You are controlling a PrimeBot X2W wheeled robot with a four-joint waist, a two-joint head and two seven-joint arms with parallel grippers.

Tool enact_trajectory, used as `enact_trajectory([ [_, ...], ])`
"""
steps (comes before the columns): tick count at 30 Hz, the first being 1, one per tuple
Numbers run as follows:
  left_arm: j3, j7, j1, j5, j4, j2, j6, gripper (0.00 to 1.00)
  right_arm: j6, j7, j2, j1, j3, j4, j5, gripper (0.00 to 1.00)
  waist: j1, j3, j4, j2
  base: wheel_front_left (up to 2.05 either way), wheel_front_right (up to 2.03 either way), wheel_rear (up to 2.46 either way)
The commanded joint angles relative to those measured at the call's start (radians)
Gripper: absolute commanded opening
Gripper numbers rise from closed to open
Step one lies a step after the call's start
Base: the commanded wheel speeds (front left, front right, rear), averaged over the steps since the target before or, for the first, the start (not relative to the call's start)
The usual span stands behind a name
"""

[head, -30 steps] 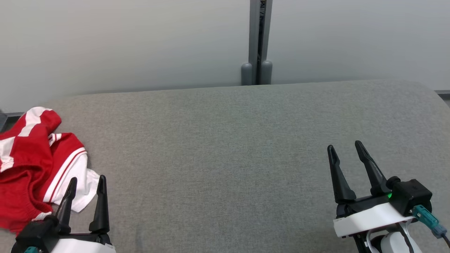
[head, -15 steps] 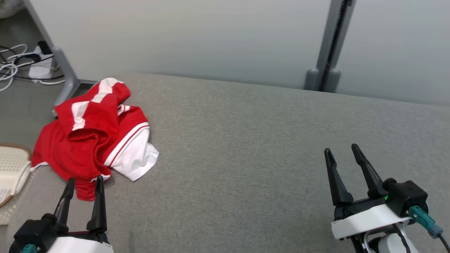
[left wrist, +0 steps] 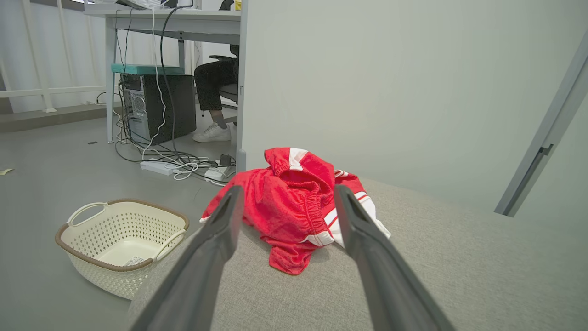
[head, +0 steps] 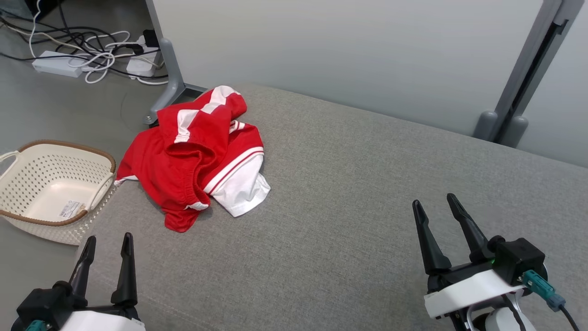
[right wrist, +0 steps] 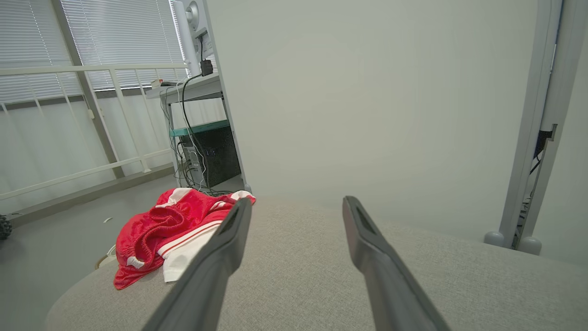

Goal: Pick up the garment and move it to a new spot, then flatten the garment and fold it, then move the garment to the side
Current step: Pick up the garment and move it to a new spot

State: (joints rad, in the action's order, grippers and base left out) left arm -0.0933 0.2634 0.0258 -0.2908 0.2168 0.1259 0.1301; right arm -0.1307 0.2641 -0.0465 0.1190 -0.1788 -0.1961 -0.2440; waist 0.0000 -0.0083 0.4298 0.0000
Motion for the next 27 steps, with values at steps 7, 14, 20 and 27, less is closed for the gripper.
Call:
enact_trajectory([
  [7, -0.012, 0.002, -0.008, -0.017, 0.017, 0.008, 0.001, 1.0, 0.0, 0.001, -0.007, 0.007, -0.017, -0.007, -0.008, 1.0, 0.0, -0.015, 0.003, 0.0, 0.0, 0.0, 0.0],
  [14, -0.018, -0.095, -0.061, -0.037, -0.01, 0.053, -0.001, 1.0, 0.0, 0.001, -0.007, -0.001, -0.021, -0.009, -0.008, 1.0, 0.0, -0.02, -0.014, 0.0, 0.0, 0.0, 0.0],
  [20, 0.001, -0.301, -0.182, -0.042, -0.034, 0.15, -0.001, 1.0, 0.0, 0.001, -0.007, 0.013, -0.038, -0.002, -0.003, 1.0, 0.0, -0.015, -0.04, 0.0, 0.0, 0.0, 0.0],
  [27, 0.083, -0.449, -0.376, -0.14, 0.067, 0.285, 0.0, 1.0, 0.0, 0.001, -0.007, 0.043, -0.057, 0.016, 0.034, 1.0, 0.0, 0.026, -0.089, 0.0, 0.0, 0.0, 0.0],
])
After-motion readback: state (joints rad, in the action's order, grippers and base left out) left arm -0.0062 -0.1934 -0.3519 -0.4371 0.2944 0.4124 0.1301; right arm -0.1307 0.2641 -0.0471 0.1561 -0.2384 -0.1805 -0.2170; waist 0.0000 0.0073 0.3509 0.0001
